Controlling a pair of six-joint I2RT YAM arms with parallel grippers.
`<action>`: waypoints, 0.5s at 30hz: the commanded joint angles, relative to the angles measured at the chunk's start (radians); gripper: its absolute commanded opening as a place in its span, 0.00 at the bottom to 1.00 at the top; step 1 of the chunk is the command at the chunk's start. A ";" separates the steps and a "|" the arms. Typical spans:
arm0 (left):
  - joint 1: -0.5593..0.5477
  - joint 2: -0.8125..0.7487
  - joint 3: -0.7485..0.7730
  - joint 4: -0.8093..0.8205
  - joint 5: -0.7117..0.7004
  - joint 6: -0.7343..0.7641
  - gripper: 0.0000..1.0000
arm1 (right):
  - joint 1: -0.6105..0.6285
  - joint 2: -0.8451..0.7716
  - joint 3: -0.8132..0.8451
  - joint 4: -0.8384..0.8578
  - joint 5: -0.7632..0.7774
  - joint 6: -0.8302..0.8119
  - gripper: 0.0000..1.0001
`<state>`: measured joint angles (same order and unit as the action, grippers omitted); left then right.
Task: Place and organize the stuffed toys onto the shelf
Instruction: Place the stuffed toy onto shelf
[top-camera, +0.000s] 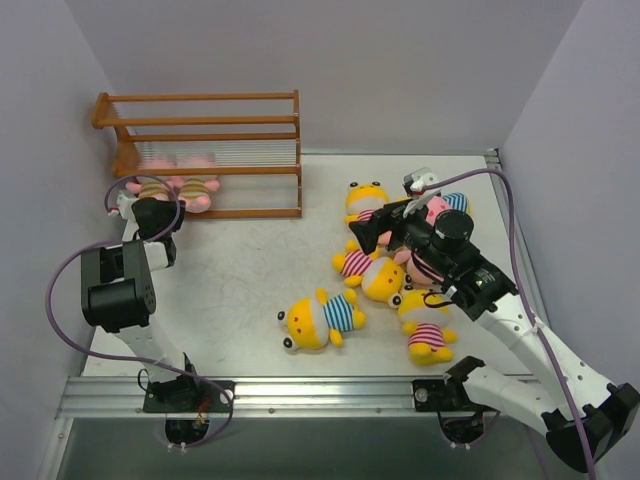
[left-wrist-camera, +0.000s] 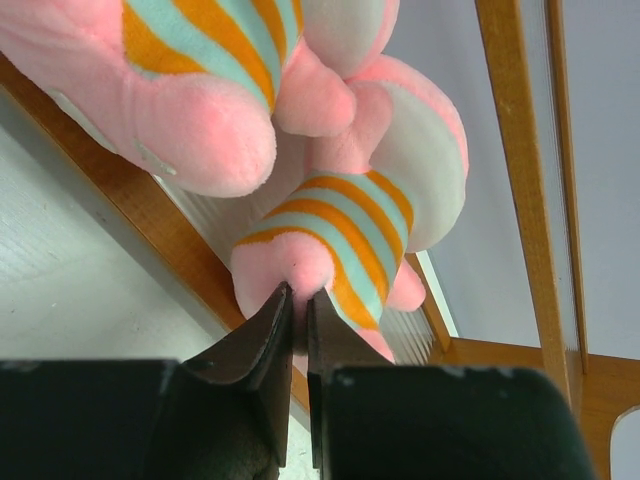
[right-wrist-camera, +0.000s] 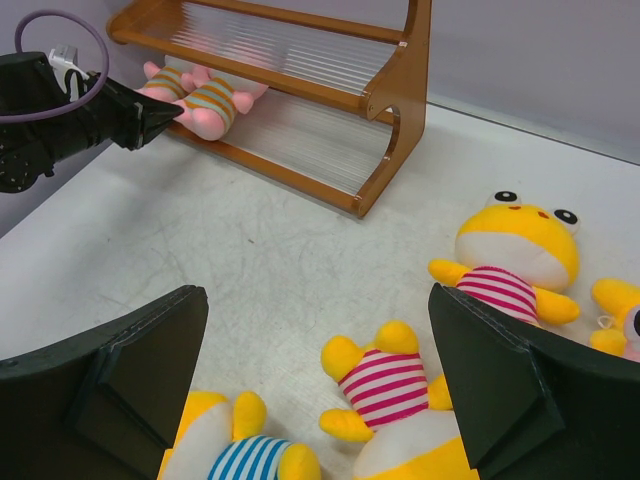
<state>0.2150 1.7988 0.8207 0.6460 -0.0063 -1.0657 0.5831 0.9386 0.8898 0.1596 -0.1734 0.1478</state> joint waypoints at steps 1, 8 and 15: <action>0.003 -0.059 -0.003 0.032 -0.035 0.019 0.14 | 0.004 -0.012 0.020 0.037 0.002 -0.013 0.98; 0.004 -0.069 -0.005 0.024 -0.053 0.027 0.17 | 0.004 -0.011 0.018 0.038 -0.003 -0.013 0.98; 0.003 -0.064 0.000 0.020 -0.049 0.039 0.31 | 0.004 -0.009 0.017 0.037 -0.003 -0.013 0.98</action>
<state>0.2150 1.7699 0.8150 0.6388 -0.0418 -1.0431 0.5831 0.9386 0.8898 0.1596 -0.1734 0.1474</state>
